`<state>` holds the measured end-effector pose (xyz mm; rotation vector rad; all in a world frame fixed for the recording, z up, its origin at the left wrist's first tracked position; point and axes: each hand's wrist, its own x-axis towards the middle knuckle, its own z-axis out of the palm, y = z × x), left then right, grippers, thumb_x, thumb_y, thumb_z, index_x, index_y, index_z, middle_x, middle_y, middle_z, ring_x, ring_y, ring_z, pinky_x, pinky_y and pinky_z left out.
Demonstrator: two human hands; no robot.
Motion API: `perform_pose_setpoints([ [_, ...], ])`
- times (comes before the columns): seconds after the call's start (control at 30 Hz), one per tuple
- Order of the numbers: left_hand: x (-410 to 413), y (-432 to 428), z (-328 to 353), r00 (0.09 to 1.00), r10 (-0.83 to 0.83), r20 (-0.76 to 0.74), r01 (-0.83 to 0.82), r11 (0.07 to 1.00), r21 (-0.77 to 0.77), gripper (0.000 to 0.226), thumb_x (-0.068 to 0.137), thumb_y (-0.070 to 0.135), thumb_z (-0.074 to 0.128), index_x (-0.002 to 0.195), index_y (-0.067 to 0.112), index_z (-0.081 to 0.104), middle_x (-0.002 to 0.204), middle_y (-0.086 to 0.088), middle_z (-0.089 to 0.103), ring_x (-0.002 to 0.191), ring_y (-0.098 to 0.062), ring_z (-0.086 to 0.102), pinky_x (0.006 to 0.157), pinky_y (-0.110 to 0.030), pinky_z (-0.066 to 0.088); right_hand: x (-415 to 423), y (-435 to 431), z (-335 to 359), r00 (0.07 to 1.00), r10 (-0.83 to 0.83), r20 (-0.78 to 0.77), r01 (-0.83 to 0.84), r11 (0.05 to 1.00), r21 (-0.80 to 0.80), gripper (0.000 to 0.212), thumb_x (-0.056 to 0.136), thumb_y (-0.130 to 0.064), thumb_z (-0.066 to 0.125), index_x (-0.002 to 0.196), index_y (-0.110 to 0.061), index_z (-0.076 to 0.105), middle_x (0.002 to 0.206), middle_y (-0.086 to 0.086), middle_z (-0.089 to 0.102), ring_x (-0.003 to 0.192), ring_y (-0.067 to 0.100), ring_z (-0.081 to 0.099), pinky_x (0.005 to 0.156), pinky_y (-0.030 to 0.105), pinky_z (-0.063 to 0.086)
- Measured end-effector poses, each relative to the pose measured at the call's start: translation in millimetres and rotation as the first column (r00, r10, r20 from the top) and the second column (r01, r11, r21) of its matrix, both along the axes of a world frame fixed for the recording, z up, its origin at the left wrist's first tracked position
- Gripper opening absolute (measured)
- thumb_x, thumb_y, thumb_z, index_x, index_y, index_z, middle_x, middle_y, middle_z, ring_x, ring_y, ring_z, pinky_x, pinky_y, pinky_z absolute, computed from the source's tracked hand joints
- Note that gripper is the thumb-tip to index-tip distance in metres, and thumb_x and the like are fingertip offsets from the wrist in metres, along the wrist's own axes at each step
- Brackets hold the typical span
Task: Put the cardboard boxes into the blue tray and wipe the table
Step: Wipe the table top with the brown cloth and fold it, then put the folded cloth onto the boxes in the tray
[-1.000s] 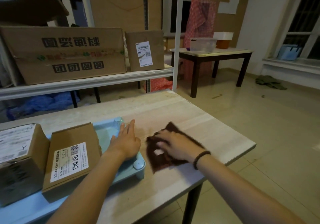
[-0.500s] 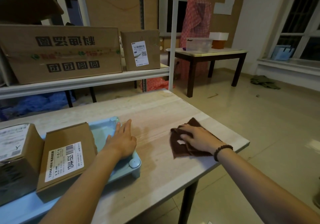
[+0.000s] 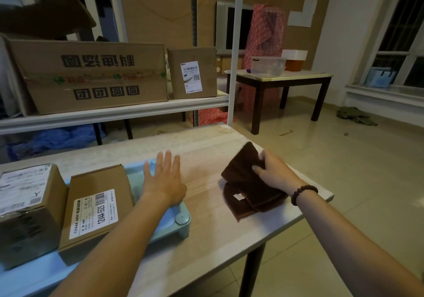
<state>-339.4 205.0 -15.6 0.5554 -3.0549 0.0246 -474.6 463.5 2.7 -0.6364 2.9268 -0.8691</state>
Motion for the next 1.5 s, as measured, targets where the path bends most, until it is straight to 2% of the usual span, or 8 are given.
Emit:
perform_pose_setpoints([
  [0.13, -8.4, 24.6, 24.4, 0.922, 0.037, -0.385, 0.117, 0.922, 0.368, 0.097, 0.09, 0.067, 0.046, 0.158, 0.016, -0.001, 0.167, -0.008, -0.003, 0.153, -0.027, -0.001, 0.121, -0.048, 0.008, 24.2, -20.4, 48.5, 0.966, 0.174, -0.19, -0.215, 0.951, -0.223, 0.025, 0.094, -0.018, 0.068, 0.096, -0.028, 0.046, 0.097, -0.007, 0.062, 0.088, 0.007, 0.061, 0.065, 0.023, 0.052],
  [0.23, -5.9, 42.3, 42.6, 0.875, 0.307, -0.374, 0.215, 0.445, 0.869, 0.13, 0.061, 0.076, 0.066, 0.157, 0.023, -0.004, 0.165, -0.01, 0.012, 0.149, -0.032, 0.019, 0.117, -0.046, 0.022, 42.2, -34.8, 77.1, 0.935, 0.248, -0.253, -0.336, 0.848, -0.41, 0.031, 0.089, -0.015, 0.075, 0.099, -0.02, 0.045, 0.088, -0.008, 0.065, 0.076, 0.003, 0.068, 0.056, 0.018, 0.052],
  [0.37, 1.7, 36.8, 44.9, 0.927, 0.315, -0.205, 0.301, -0.3, 0.905, 0.111, 0.069, 0.069, 0.072, 0.154, 0.017, 0.024, 0.148, -0.009, 0.05, 0.136, -0.027, 0.048, 0.116, -0.044, 0.029, 64.1, -42.8, 103.9, 0.915, 0.322, -0.242, -0.402, 0.674, -0.62, 0.035, 0.088, -0.01, 0.075, 0.101, -0.013, 0.043, 0.089, -0.001, 0.065, 0.073, 0.007, 0.071, 0.057, 0.019, 0.055],
  [0.5, 24.5, 30.3, 57.3, 0.937, 0.263, -0.228, 0.332, -0.479, 0.813, 0.047, 0.091, 0.037, 0.063, 0.129, 0.009, 0.062, 0.126, -0.014, 0.068, 0.115, -0.03, 0.065, 0.104, -0.045, 0.045, 77.3, -53.1, 116.9, 0.933, 0.309, -0.184, -0.339, 0.581, -0.74, 0.035, 0.087, -0.013, 0.077, 0.102, -0.017, 0.045, 0.091, 0.001, 0.068, 0.076, 0.012, 0.073, 0.062, 0.024, 0.057],
  [1.03, 142.0, -124.6, 128.3, 0.638, 0.738, -0.221, -0.014, 0.298, 0.954, 0.038, 0.073, 0.007, 0.077, 0.108, 0.0, 0.064, 0.096, -0.019, 0.071, 0.082, -0.032, 0.071, 0.068, -0.041, 0.06, 138.9, -220.6, 68.4, 0.852, 0.408, 0.328, -0.018, 0.649, -0.761, 0.036, 0.091, -0.013, 0.07, 0.117, -0.021, 0.047, 0.112, 0.014, 0.064, 0.098, 0.028, 0.068, 0.082, 0.039, 0.059],
  [1.13, 162.3, -141.9, 118.9, 0.704, 0.672, -0.23, -0.459, 0.677, 0.575, 0.077, 0.068, 0.036, 0.081, 0.13, 0.002, 0.052, 0.133, -0.019, 0.056, 0.119, -0.037, 0.055, 0.091, -0.041, 0.05, 161.3, -242.7, 44.3, 0.885, 0.395, 0.247, -0.262, 0.86, -0.438, 0.045, 0.095, -0.024, 0.066, 0.132, -0.02, 0.04, 0.129, 0.015, 0.058, 0.118, 0.031, 0.059, 0.1, 0.044, 0.051],
  [1.23, 179.2, -138.2, 93.0, 0.85, 0.38, -0.363, -0.329, 0.924, 0.197, 0.074, 0.09, 0.051, 0.057, 0.152, 0.02, 0.029, 0.162, -0.008, 0.022, 0.149, -0.031, 0.018, 0.115, -0.053, 0.027, 196.2, -256.0, 19.2, 0.878, 0.464, -0.117, -0.473, 0.878, -0.066, 0.057, 0.105, -0.036, 0.044, 0.156, -0.017, 0.027, 0.168, 0.008, 0.016, 0.156, 0.026, 0.01, 0.124, 0.051, 0.015],
  [1.5, 190.9, -120.6, 68.4, 0.968, 0.228, -0.106, -0.23, 0.973, 0.002, 0.057, 0.1, 0.057, 0.021, 0.153, 0.035, 0.028, 0.167, 0.0, 0.006, 0.152, -0.025, 0.004, 0.12, -0.057, 0.002, 224.1, -267.3, 6.6, 0.766, 0.625, -0.15, -0.617, 0.78, 0.105, 0.05, 0.108, -0.042, 0.02, 0.155, -0.03, 0.031, 0.166, -0.004, 0.027, 0.155, 0.016, 0.014, 0.125, 0.051, 0.004],
])
